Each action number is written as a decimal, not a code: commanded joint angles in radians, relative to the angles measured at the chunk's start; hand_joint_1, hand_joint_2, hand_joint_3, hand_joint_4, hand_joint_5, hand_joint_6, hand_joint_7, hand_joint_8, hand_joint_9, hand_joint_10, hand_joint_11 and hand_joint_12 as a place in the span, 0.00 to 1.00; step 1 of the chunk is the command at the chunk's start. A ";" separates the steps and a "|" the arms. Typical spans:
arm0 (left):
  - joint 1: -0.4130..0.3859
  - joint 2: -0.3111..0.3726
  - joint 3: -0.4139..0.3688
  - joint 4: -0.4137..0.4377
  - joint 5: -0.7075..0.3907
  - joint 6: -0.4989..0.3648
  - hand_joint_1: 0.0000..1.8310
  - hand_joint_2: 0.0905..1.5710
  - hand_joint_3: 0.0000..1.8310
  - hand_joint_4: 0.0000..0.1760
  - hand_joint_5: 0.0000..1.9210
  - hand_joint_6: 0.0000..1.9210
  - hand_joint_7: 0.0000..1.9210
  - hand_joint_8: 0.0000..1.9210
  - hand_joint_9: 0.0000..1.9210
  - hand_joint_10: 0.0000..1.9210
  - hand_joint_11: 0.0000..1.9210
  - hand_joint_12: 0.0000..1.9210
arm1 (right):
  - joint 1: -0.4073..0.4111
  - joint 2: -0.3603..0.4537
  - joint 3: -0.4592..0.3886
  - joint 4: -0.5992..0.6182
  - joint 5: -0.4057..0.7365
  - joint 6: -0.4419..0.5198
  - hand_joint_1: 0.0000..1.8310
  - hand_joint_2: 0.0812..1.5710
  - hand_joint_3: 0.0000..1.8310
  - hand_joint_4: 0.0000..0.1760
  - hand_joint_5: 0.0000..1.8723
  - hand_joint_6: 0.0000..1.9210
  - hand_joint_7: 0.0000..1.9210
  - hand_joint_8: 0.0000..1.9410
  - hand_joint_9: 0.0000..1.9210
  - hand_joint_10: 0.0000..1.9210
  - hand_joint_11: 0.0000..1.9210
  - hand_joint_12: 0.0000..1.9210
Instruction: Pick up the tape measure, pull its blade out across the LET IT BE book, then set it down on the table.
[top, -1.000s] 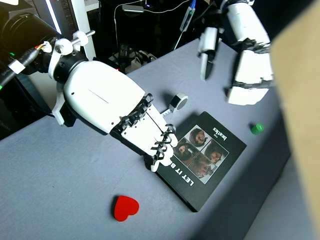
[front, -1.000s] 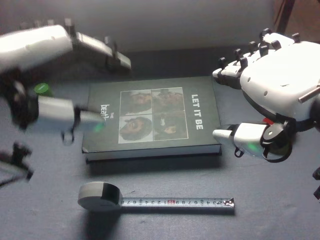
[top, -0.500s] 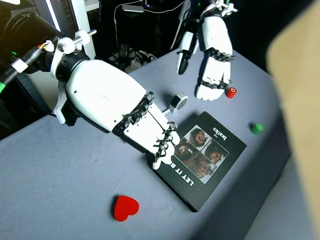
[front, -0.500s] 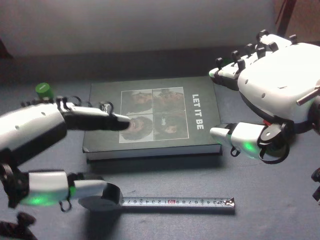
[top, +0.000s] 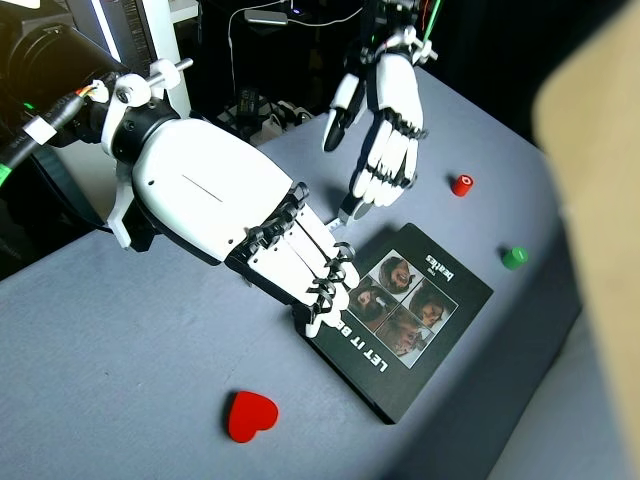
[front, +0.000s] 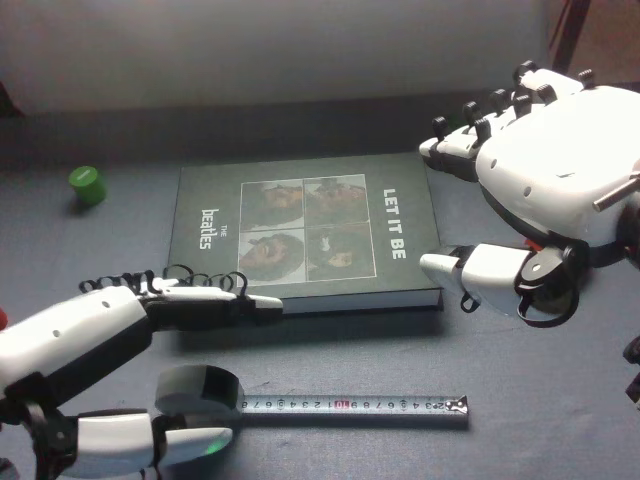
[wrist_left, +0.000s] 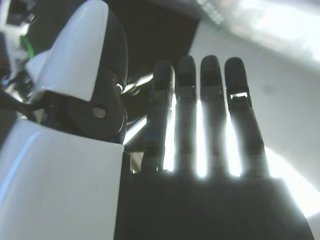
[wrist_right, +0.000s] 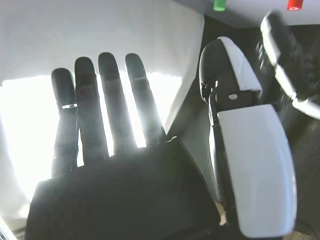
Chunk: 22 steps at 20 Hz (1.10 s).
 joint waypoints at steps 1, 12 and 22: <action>-0.005 -0.010 0.007 -0.001 -0.132 -0.012 0.60 0.66 0.00 0.00 0.25 0.00 0.25 0.00 0.22 0.00 0.09 0.36 | 0.005 0.004 -0.005 -0.080 -0.030 0.000 0.19 0.75 0.00 0.13 0.19 0.00 0.19 0.00 0.19 0.00 0.00 0.56; 0.021 -0.103 0.120 -0.019 -0.124 -0.009 0.58 0.66 0.00 0.00 0.26 0.00 0.27 0.00 0.24 0.00 0.11 0.36 | 0.005 0.003 -0.005 -0.080 -0.030 0.000 0.21 0.74 0.00 0.10 0.23 0.01 0.22 0.00 0.19 0.00 0.00 0.53; 0.059 -0.127 0.135 -0.009 -0.121 0.010 0.58 0.67 0.00 0.00 0.26 0.00 0.27 0.00 0.24 0.00 0.11 0.36 | 0.003 0.001 -0.005 -0.080 -0.030 0.000 0.21 0.75 0.00 0.11 0.23 0.00 0.24 0.00 0.21 0.00 0.02 0.55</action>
